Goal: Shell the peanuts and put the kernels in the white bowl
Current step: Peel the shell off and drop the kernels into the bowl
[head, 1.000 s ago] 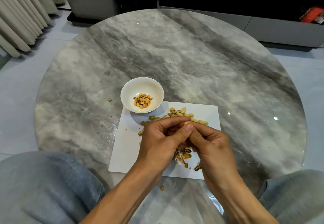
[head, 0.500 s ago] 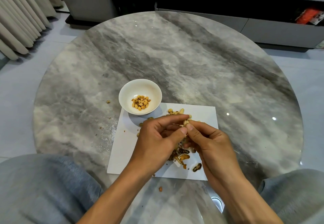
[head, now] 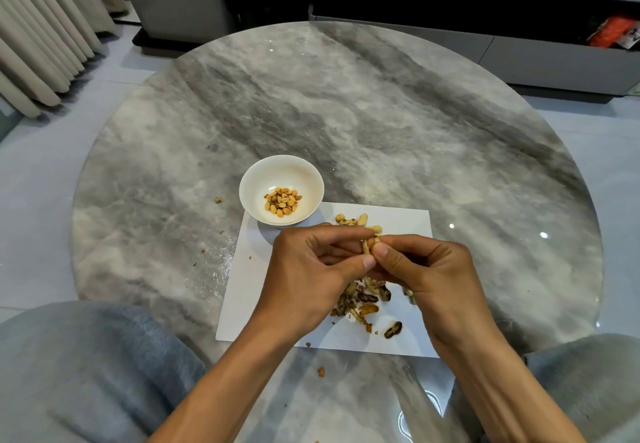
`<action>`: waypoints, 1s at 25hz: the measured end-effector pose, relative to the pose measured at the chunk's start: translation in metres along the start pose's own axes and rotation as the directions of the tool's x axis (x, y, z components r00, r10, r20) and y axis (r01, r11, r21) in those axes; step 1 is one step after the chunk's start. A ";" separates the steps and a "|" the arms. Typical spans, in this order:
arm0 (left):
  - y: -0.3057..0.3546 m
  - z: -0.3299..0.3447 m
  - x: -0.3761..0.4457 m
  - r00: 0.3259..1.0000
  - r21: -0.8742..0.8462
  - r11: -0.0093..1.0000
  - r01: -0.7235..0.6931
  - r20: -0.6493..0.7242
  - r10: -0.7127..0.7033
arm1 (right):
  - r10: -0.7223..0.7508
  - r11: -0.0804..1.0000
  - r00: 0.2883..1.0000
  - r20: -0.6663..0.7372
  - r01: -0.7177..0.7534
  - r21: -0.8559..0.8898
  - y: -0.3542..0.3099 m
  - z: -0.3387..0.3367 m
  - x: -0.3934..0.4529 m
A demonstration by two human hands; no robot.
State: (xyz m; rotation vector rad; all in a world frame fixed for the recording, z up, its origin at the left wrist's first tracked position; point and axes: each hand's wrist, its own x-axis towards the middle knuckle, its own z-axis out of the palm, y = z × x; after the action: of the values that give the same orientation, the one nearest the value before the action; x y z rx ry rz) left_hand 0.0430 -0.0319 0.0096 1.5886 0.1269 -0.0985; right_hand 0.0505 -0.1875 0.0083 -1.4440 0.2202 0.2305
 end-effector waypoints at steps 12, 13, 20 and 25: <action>-0.002 0.007 0.003 0.956 -0.428 0.860 0.279 0.036 -0.292 | 0.002 0.999 0.994 -0.106 0.003 0.041 0.002 0.010 -0.002; -0.003 0.008 0.004 0.946 -0.496 0.815 0.301 0.051 -0.319 | -0.066 0.996 0.990 -0.124 0.059 -0.065 0.003 0.011 -0.002; -0.012 0.013 0.006 0.879 -0.767 0.535 0.355 0.079 -0.470 | -0.697 0.417 0.700 0.156 0.573 -0.706 0.030 0.017 -0.001; -0.012 0.013 0.006 0.856 -0.797 0.479 0.368 0.090 -0.508 | -0.750 0.289 0.628 0.210 0.596 -0.750 0.032 0.016 0.001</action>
State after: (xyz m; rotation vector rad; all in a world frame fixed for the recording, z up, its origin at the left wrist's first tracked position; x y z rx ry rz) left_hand 0.0474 -0.0442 -0.0035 0.6023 0.6342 -0.2786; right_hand 0.0428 -0.1681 -0.0206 -2.3041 -0.4522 -0.6368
